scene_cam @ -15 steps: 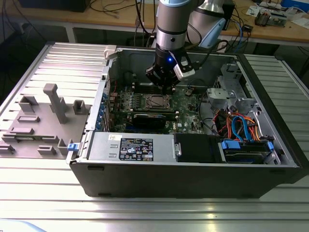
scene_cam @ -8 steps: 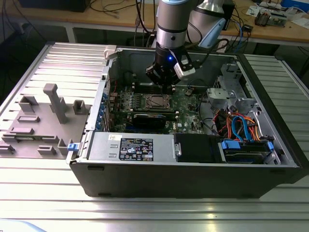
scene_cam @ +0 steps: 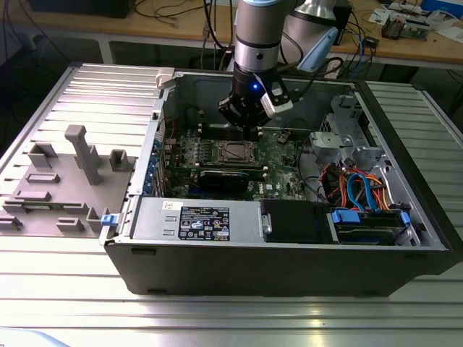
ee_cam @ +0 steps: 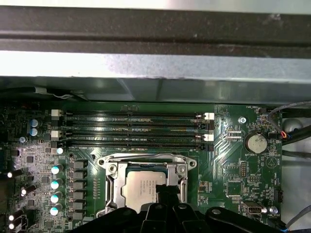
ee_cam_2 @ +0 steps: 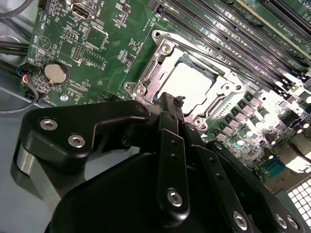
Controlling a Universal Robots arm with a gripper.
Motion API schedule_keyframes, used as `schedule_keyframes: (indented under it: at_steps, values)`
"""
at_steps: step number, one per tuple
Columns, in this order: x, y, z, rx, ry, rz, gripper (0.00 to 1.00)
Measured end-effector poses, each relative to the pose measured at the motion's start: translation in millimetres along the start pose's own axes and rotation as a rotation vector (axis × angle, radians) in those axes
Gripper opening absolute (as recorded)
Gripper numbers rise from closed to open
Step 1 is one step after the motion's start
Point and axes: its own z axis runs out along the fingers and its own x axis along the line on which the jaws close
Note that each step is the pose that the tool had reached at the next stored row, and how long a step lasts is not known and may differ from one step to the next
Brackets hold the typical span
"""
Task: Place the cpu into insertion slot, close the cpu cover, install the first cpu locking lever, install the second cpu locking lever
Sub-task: 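Install the second cpu locking lever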
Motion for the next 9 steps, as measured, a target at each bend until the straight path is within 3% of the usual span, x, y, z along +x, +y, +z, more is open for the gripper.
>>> schedule_keyframes:
  at_steps: [9]
  values:
    - [0.1,-4.0,0.0,-0.0001,-0.0001,0.000,0.11]
